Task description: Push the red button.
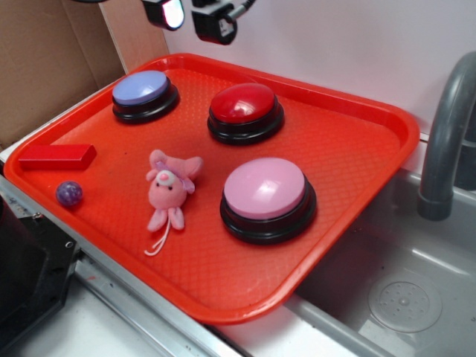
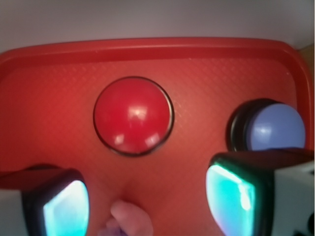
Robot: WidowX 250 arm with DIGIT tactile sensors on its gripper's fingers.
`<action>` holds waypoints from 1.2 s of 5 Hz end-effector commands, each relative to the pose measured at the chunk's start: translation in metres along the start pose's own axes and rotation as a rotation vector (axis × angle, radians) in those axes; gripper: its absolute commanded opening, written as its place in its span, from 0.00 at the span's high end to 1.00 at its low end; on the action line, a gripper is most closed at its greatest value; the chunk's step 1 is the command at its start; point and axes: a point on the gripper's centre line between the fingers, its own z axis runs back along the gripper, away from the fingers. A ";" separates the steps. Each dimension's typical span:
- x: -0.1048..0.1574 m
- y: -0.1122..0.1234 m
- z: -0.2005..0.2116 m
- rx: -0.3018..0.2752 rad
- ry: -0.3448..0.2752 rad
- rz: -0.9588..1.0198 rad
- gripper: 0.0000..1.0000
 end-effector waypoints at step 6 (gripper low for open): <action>-0.020 0.002 0.041 0.003 -0.109 -0.061 0.00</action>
